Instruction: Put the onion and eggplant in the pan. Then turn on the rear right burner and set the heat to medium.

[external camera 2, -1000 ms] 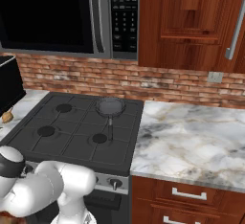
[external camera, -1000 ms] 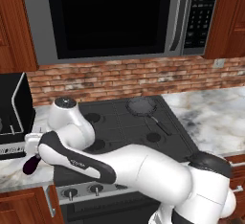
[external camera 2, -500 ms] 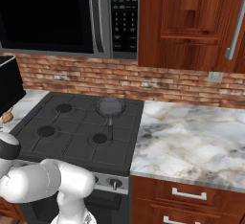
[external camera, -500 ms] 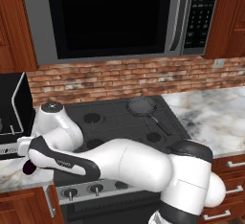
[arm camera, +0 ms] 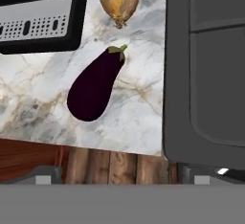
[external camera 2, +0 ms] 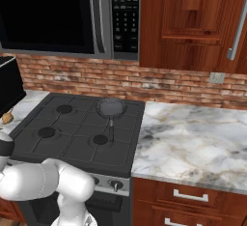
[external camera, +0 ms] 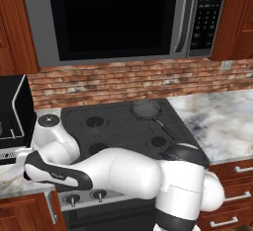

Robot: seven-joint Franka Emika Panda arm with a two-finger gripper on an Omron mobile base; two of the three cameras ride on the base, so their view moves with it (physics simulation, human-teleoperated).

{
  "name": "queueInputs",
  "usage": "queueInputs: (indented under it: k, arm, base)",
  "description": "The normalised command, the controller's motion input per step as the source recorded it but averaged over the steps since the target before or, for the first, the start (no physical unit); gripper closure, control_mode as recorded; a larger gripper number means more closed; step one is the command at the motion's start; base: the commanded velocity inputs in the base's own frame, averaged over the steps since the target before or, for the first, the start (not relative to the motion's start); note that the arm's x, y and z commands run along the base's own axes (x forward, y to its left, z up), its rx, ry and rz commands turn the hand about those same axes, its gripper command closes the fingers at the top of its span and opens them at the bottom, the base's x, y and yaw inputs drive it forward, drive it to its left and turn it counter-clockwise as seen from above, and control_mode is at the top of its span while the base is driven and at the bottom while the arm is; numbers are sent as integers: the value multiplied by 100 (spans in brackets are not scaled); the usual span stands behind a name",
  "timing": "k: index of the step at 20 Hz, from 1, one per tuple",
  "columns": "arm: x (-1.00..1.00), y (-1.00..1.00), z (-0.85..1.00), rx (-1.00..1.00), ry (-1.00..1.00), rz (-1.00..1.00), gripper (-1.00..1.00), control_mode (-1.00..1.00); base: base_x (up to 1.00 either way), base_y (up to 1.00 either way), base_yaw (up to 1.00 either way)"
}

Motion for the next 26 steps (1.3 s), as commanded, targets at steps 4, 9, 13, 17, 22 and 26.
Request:
queueInputs:
  k: [4, 9, 13, 17, 22, 26]
  arm:
    - [20, 28, 0, 0, 0, 0, -100, -100]
    - [17, 29, -1, 0, 0, 0, -100, -100]
    - [14, 21, -14, -1, 0, 0, -100, -100]
    - [3, 5, -26, -1, 0, 0, -100, -100]
    - [2, 0, -32, -1, 0, 0, -100, -100]
    - [6, 0, -29, 0, 0, 0, -100, -100]
  base:
    - [0, 0, 0]
    - [0, 0, 0]
    - [0, 0, 0]
    - [0, 0, 0]
    - [0, 0, 0]
    - [0, 0, 0]
